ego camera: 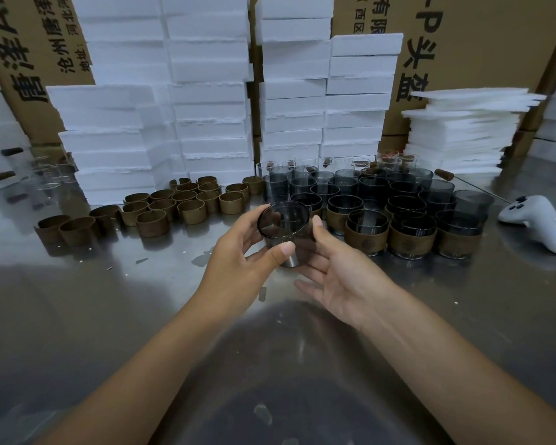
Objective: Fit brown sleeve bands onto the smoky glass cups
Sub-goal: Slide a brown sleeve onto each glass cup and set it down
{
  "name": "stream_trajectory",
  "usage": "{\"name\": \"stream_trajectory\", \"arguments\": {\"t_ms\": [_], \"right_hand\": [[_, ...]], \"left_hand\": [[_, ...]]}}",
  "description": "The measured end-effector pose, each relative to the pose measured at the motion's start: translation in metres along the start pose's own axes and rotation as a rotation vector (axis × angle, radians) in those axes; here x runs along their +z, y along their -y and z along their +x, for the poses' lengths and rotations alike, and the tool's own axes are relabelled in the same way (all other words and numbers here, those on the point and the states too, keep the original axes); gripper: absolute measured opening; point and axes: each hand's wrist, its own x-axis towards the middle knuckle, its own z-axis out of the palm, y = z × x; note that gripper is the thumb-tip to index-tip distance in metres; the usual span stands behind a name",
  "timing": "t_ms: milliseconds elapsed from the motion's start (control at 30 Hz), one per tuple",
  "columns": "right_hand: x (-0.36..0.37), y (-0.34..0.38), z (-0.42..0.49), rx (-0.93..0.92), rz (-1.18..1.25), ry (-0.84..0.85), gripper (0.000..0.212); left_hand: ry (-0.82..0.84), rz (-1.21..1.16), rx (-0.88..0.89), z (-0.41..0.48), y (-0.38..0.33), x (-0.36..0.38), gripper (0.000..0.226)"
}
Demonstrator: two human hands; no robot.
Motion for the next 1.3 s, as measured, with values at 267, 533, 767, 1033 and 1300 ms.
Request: {"name": "stream_trajectory", "arguments": {"t_ms": [267, 533, 767, 1033, 1300], "right_hand": [[0.003, -0.002, 0.000, -0.167, -0.210, -0.029, 0.043], [0.010, -0.011, -0.005, -0.514, -0.439, 0.014, 0.018], [0.011, -0.012, -0.006, -0.537, -0.364, -0.018, 0.029], [0.014, -0.007, -0.009, -0.458, -0.202, -0.096, 0.049], [0.013, -0.002, -0.013, -0.404, -0.064, -0.041, 0.059]], "left_hand": [[-0.063, -0.109, -0.119, 0.001, -0.003, -0.001, 0.045], [0.096, -0.441, -0.342, 0.004, -0.001, -0.004, 0.045], [0.082, -0.539, -0.315, 0.003, -0.003, 0.001, 0.051], [0.021, -0.582, -0.376, 0.003, -0.005, -0.001, 0.044], [0.070, -0.635, -0.385, 0.003, -0.007, -0.002, 0.052]]}}
